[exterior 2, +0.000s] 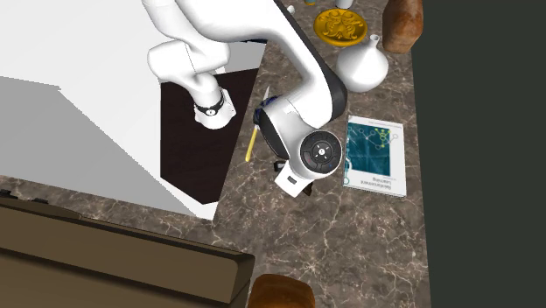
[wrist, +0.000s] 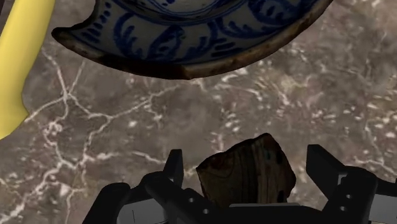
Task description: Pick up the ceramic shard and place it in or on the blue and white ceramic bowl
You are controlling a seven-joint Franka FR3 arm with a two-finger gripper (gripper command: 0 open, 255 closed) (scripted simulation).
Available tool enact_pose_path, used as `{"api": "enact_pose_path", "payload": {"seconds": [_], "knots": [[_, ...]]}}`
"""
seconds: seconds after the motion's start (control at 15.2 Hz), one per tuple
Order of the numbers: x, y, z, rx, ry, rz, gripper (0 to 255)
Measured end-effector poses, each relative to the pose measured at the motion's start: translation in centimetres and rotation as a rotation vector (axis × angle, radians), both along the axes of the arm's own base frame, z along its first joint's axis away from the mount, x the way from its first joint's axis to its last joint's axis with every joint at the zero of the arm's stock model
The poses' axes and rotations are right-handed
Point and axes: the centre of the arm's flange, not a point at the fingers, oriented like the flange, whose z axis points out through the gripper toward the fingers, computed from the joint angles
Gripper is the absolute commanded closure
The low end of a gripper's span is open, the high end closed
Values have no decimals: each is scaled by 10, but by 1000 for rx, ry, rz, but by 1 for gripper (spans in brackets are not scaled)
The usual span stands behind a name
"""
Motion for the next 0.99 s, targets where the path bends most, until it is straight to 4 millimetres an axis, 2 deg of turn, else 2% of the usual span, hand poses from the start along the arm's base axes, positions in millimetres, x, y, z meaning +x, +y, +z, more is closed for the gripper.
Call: {"api": "enact_pose_path", "payload": {"seconds": [0.4, 0.46, 0.99], "knots": [[0, 0, -2, 0, 0, 0, 0], [0, 0, -2, 0, 0, 0, 255], [1, 2, 4, 5, -10, 0, 255]]}}
